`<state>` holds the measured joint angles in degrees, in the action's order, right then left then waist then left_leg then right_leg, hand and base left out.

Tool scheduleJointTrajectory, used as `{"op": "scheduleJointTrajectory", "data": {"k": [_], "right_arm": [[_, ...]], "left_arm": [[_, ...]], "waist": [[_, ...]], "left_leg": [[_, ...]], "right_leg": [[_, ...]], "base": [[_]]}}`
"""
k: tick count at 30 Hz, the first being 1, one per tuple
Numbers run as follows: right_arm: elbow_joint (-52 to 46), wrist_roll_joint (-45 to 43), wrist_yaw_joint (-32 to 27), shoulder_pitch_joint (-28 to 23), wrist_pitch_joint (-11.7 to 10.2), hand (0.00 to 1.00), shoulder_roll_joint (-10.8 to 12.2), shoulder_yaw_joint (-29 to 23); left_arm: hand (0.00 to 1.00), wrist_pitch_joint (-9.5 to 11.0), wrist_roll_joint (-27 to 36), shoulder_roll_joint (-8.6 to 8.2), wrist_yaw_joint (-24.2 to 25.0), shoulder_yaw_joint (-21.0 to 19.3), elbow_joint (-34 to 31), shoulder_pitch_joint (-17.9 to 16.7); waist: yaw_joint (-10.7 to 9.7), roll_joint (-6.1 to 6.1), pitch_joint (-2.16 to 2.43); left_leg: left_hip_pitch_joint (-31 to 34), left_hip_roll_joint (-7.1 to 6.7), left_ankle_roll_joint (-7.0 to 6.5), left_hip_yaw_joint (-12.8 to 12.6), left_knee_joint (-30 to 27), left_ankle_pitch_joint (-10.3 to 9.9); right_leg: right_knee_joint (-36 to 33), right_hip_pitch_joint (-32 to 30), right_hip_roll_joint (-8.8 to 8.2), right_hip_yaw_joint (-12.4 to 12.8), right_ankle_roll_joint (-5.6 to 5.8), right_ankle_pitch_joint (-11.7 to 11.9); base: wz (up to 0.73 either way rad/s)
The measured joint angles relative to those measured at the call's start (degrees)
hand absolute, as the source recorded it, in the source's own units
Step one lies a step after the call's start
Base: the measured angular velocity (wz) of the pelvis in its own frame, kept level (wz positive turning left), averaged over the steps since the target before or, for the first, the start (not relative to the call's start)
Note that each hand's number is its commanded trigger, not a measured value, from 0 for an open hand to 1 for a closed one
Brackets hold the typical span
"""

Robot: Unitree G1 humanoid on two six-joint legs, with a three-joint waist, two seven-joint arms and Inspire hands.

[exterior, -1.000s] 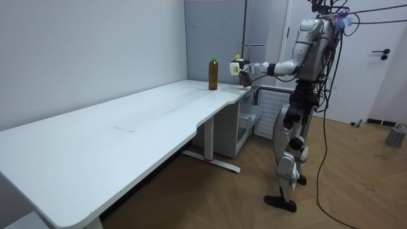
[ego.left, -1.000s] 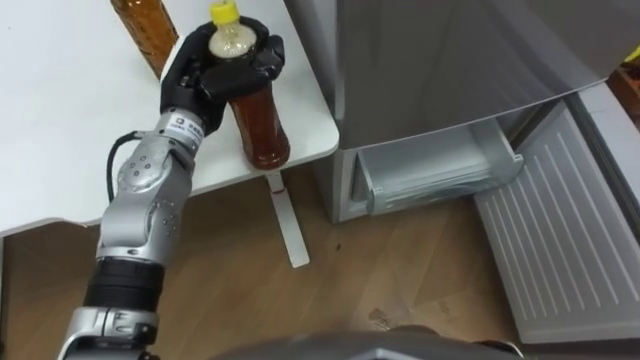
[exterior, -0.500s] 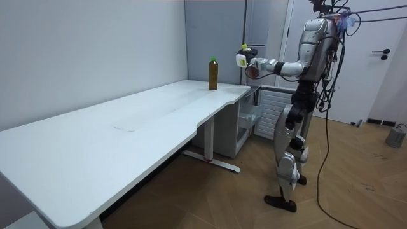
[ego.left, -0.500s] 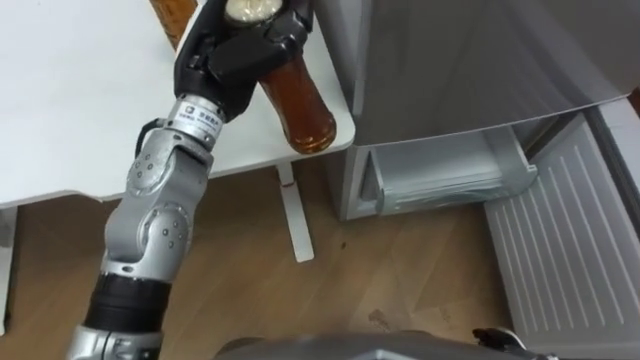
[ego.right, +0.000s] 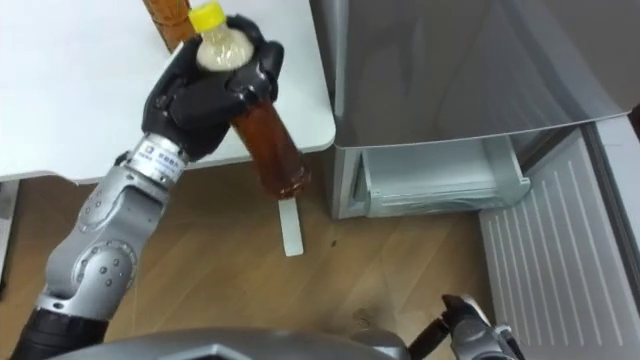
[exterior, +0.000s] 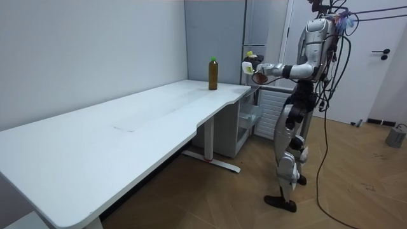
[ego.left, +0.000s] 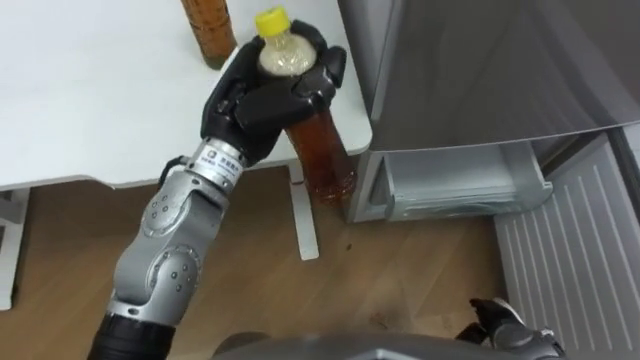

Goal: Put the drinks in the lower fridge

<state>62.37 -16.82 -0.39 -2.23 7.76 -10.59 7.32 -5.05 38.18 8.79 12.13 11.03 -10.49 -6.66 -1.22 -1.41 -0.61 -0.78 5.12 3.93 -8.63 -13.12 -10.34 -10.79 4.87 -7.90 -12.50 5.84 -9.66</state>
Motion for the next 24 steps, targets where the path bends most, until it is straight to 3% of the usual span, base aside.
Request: {"op": "scheduleJointTrajectory", "data": {"k": [1, 4, 9, 16, 24], "right_arm": [[-1.48, -0.68, 0.44, 0.03, 0.00, 0.00, -0.07, 0.18], [-8.22, -0.45, 1.59, 0.10, -0.30, 0.00, 0.57, 0.31], [-16.13, -0.10, 5.78, 0.58, -3.33, 0.00, 3.88, 2.09], [-24.17, 3.57, 14.64, 0.07, -4.77, 0.00, 3.63, 4.45], [-33.40, 5.68, 23.63, -3.41, -5.79, 0.00, 3.09, 5.32]], "left_arm": [[1.00, 0.00, 0.04, -0.01, 0.01, 0.00, -0.01, -0.14], [1.00, 0.02, 0.08, 0.45, 0.06, 0.08, 0.06, -1.04], [1.00, 0.09, -0.71, 1.42, 3.12, 0.46, 0.80, -3.81], [1.00, 0.23, -3.71, 2.65, 4.54, 0.22, 3.34, -4.39], [1.00, 0.96, -14.17, 3.15, 6.88, -0.76, 3.79, -4.40]], "waist": [[0.04, -0.32, -0.20], [0.16, -0.82, -0.19], [0.79, -1.35, 0.26], [1.45, -0.28, -0.30], [2.38, -1.15, -0.07]], "left_leg": [[0.44, 0.03, -0.02, 0.13, -0.35, 0.02], [1.34, 0.07, -0.07, 0.12, -0.63, 0.13], [1.13, 0.07, -0.07, 0.18, -0.79, 0.13], [2.52, 0.04, -0.03, 2.34, -1.77, 0.12], [2.62, 0.03, 0.01, 2.58, -1.81, 0.16]], "right_leg": [[-0.02, -0.22, -0.01, -0.25, -0.02, 0.01], [0.04, -1.16, -0.01, -0.21, -0.21, 0.13], [0.03, -0.69, 0.00, -0.31, -0.23, 0.14], [0.10, -0.11, 0.07, -2.66, -0.26, 0.16], [-0.04, -0.14, 0.05, -2.90, -0.27, 0.17]], "base": [[0.03], [0.00], [0.00], [0.17], [0.02]]}}
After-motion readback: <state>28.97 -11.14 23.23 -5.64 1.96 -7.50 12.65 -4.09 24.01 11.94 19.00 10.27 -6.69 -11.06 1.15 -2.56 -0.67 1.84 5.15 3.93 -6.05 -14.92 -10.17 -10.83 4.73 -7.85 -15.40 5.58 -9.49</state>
